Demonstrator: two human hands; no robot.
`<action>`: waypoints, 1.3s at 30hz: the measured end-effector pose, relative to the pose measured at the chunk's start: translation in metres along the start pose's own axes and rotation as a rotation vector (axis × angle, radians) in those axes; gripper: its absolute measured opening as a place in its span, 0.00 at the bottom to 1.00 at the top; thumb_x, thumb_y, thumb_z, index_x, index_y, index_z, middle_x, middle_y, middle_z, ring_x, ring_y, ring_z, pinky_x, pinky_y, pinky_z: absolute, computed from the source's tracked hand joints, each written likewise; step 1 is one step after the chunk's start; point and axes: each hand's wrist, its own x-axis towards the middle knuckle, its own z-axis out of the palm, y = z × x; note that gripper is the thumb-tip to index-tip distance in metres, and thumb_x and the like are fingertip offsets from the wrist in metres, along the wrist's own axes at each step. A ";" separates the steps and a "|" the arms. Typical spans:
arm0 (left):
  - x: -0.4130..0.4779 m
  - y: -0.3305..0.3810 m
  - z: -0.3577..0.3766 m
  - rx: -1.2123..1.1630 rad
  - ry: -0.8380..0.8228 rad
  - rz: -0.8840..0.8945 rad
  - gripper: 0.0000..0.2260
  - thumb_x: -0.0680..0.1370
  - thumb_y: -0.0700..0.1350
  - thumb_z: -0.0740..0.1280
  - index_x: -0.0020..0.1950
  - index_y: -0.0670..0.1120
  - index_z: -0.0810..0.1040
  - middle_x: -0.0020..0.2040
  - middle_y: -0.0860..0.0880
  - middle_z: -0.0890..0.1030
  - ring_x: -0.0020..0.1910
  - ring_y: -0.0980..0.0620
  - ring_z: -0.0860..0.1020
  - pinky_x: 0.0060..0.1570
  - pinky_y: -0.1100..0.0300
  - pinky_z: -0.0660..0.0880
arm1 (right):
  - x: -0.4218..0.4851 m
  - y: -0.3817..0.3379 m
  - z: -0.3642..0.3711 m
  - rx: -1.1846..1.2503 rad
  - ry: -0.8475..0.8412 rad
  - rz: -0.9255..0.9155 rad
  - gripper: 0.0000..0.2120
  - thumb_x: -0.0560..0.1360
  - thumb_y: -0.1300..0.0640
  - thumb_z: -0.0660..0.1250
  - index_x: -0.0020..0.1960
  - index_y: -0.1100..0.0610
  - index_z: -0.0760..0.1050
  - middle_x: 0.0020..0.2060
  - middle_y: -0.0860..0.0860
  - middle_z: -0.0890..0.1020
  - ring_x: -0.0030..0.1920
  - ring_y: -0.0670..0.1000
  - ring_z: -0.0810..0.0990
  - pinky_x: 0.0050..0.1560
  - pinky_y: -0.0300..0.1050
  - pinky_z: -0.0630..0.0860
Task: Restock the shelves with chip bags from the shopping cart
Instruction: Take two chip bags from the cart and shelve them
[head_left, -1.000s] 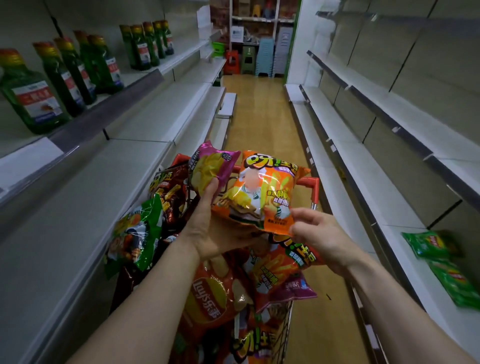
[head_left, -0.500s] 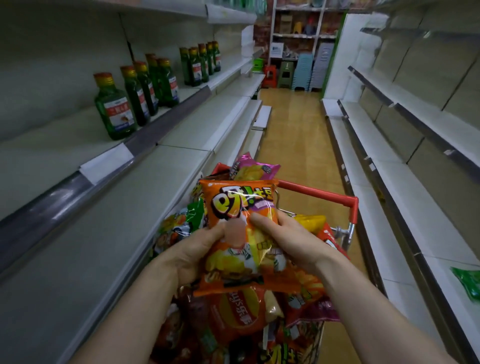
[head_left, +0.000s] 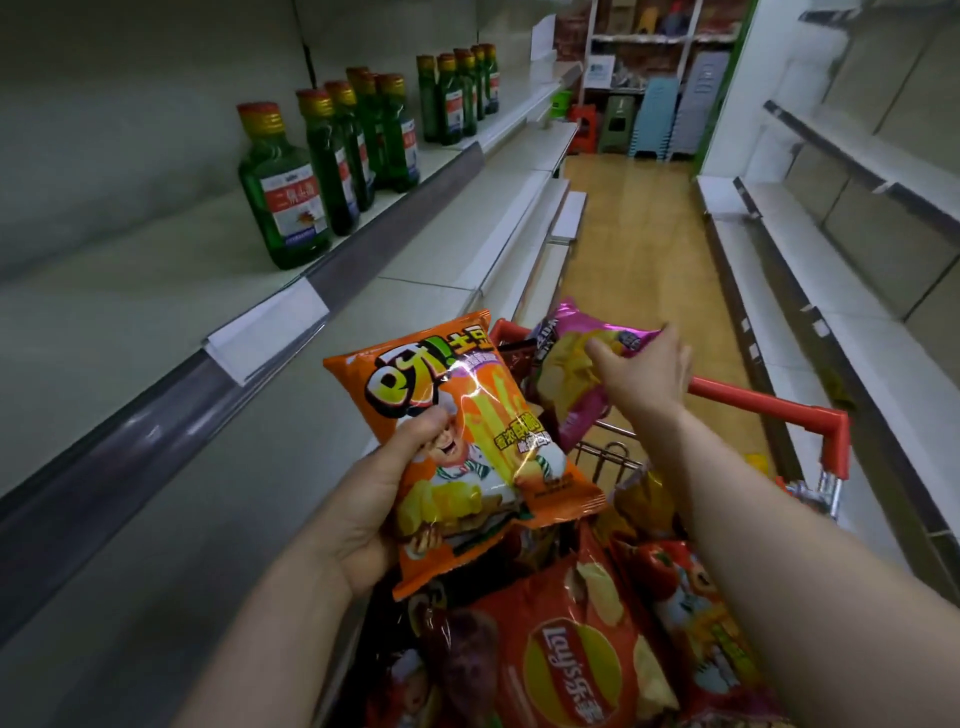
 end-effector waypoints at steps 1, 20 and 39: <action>0.004 0.000 -0.001 0.001 -0.004 -0.001 0.25 0.67 0.54 0.69 0.62 0.46 0.78 0.52 0.41 0.84 0.47 0.42 0.84 0.44 0.47 0.82 | 0.008 -0.003 0.001 -0.026 0.030 -0.015 0.44 0.71 0.43 0.73 0.77 0.57 0.55 0.72 0.57 0.63 0.72 0.60 0.63 0.70 0.56 0.62; 0.022 -0.001 0.009 -0.131 -0.063 -0.046 0.23 0.66 0.56 0.76 0.57 0.46 0.83 0.54 0.41 0.84 0.48 0.42 0.84 0.44 0.46 0.82 | -0.003 0.026 -0.034 0.235 -0.048 -0.078 0.08 0.73 0.66 0.67 0.48 0.57 0.82 0.35 0.55 0.82 0.37 0.57 0.78 0.39 0.48 0.75; -0.081 0.001 0.085 -0.014 -0.323 0.063 0.39 0.50 0.61 0.83 0.58 0.46 0.83 0.61 0.39 0.80 0.55 0.38 0.81 0.50 0.43 0.80 | -0.127 0.050 -0.196 0.496 -0.861 0.002 0.06 0.76 0.69 0.64 0.45 0.59 0.76 0.40 0.55 0.82 0.39 0.50 0.82 0.44 0.45 0.79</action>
